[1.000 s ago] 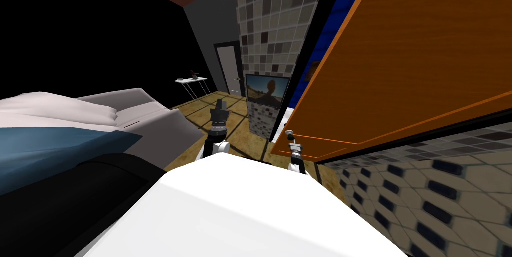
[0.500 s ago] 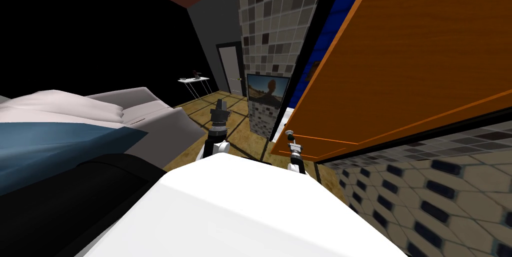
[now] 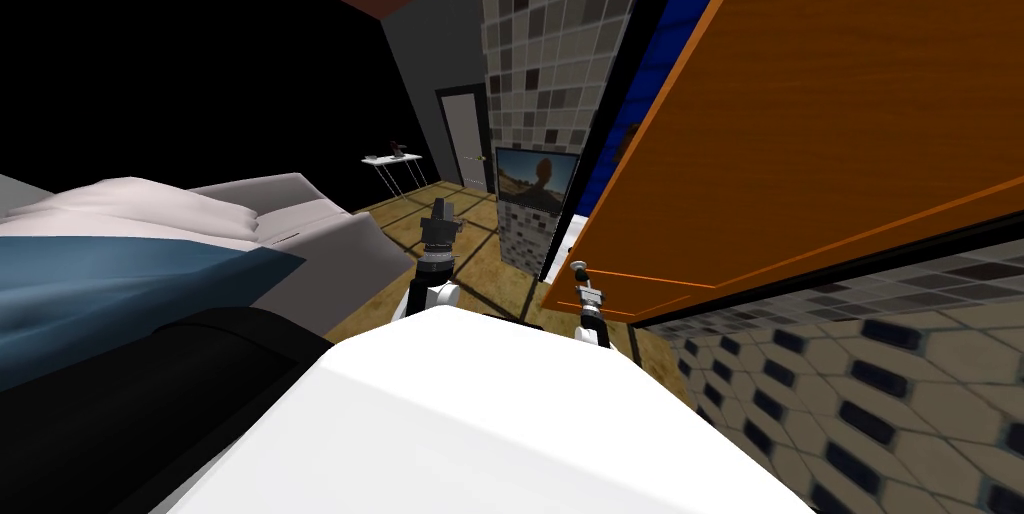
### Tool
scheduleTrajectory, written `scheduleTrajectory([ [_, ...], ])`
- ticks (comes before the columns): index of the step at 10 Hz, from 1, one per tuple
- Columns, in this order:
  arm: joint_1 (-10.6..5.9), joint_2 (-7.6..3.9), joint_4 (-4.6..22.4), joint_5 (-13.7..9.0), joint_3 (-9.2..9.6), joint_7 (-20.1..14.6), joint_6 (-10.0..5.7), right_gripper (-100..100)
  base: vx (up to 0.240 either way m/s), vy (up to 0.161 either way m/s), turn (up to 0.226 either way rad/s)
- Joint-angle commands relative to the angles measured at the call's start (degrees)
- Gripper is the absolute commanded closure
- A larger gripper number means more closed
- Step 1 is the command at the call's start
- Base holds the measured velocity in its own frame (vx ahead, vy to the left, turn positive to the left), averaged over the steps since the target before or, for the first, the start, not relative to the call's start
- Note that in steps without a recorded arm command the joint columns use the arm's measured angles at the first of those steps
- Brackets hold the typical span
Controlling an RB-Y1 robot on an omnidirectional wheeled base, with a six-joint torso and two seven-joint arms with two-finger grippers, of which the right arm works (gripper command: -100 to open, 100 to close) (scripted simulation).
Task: Pull the door open
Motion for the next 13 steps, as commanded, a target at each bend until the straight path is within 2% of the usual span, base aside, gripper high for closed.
scheduleTrajectory([
  [1,-0.91,1.16,-0.94,-0.20,1.39,-2.07,0.23,-100,-0.031,-0.021,0.028],
  [2,-0.91,1.16,-0.94,-0.20,1.39,-2.07,0.23,-100,-0.036,-0.008,0.025],
  [3,-0.94,1.15,-1.03,-0.74,1.68,-3.78,0.32,-100,-0.035,-0.014,0.005],
  [5,-0.94,1.15,-1.16,-0.74,1.68,-3.78,0.32,-100,-0.023,-0.015,0.006],
  [9,-1.06,1.13,-1.27,-2.29,2.54,-8.69,0.60,-100,-0.033,-0.015,0.026],
  [12,-1.06,1.13,-1.25,-2.29,2.54,-8.69,0.60,-100,-0.014,-0.009,0.011],
  [13,0.01,-0.06,-1.54,-2.94,1.40,-8.56,1.35,-100,0.010,-0.027,-0.053],
])
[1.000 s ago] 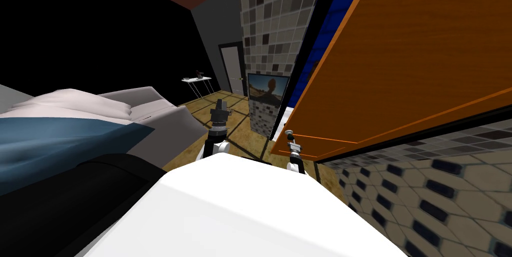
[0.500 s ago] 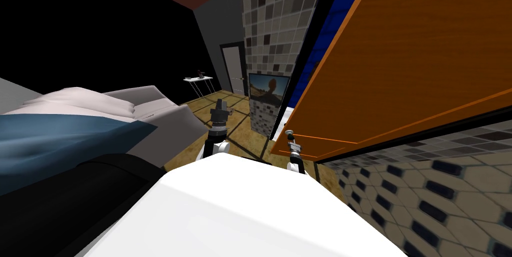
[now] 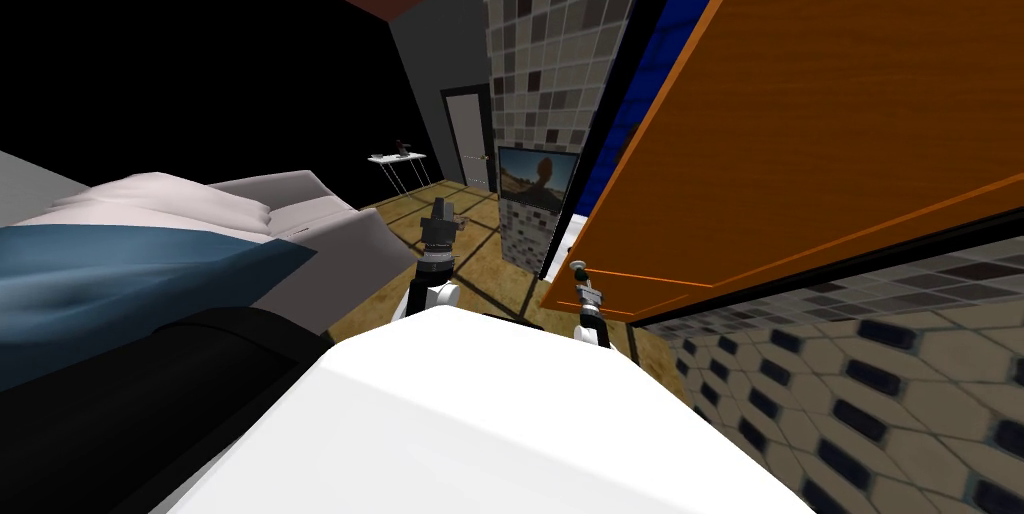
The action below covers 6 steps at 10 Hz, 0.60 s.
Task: Pull the door open
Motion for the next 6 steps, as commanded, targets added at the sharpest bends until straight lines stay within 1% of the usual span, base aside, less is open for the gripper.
scheduleTrajectory([
  [1,-1.07,-0.23,-0.29,-0.44,-0.51,0.02,2.06,-100,0.005,-0.006,-0.076],
  [3,-2.24,-0.48,-0.61,-0.92,-1.06,0.04,4.31,-100,0.001,0.038,-0.039],
  [6,-2.24,-0.48,-0.61,-0.92,-1.06,0.04,4.31,-100,0.005,0.026,0.007],
])
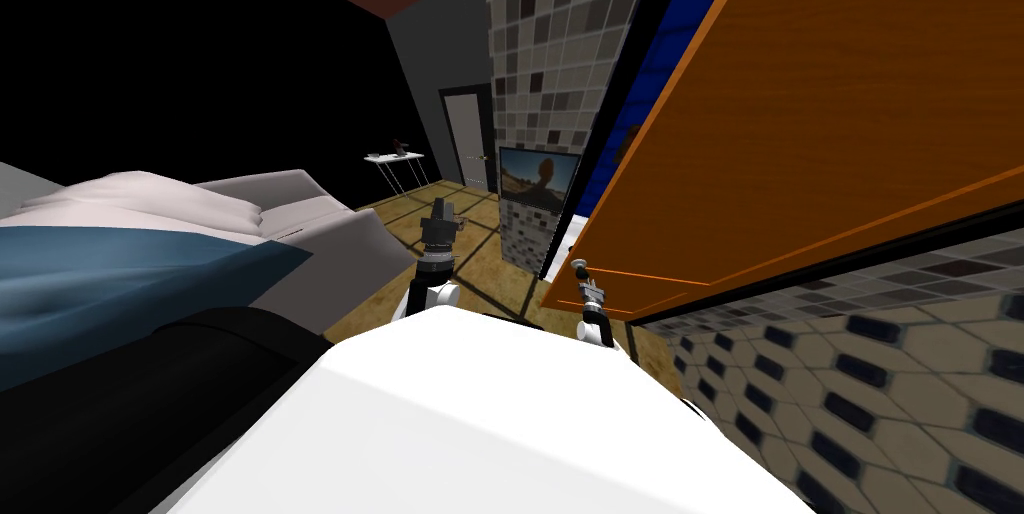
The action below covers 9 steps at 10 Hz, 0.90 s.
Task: Pull the door open
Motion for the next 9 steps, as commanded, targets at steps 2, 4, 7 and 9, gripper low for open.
scheduleTrajectory([
  [2,-0.45,0.45,-1.82,0.08,0.24,0.46,0.85,-100,0.004,0.000,0.000],
  [4,-1.19,0.29,-2.02,-0.22,-0.10,0.47,2.28,-100,0.007,0.031,-0.012],
  [7,0.14,-0.33,-2.61,-0.62,-0.89,1.10,3.33,100,0.009,-0.006,-0.009],
  [9,0.14,-0.33,-2.61,-0.62,-0.89,1.10,3.33,100,-0.004,0.005,-0.001],
])
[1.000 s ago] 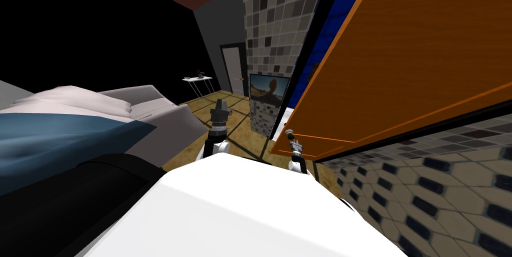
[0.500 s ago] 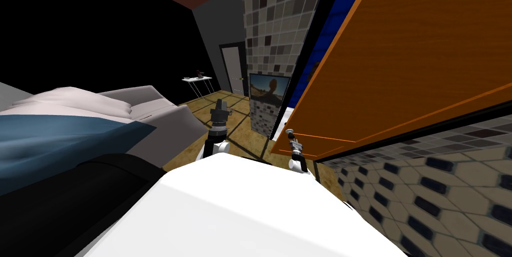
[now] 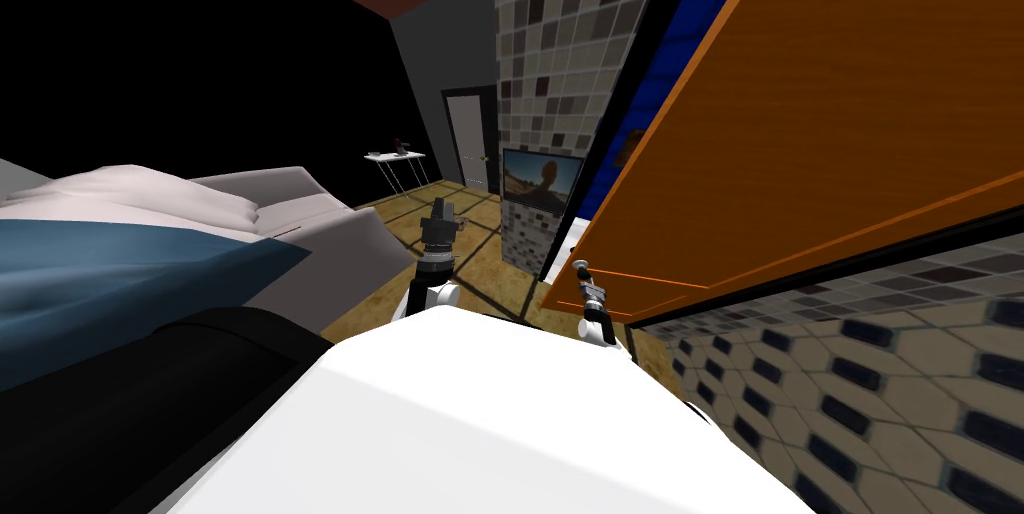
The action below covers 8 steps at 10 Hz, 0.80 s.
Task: Pull the door open
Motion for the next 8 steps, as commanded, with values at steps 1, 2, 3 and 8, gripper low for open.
scheduleTrajectory([
  [1,-0.18,0.25,-0.27,0.12,0.23,0.00,-0.20,100,0.000,0.000,0.000],
  [2,-0.18,0.25,-0.27,0.12,0.23,0.00,-0.20,100,0.000,0.000,0.000],
  [3,-0.18,0.25,-0.27,0.12,0.23,0.00,-0.20,100,0.000,0.000,0.000],
  [8,2.26,-0.67,-1.51,2.41,4.82,-3.03,-5.06,-100,-0.158,-0.082,0.090],
])
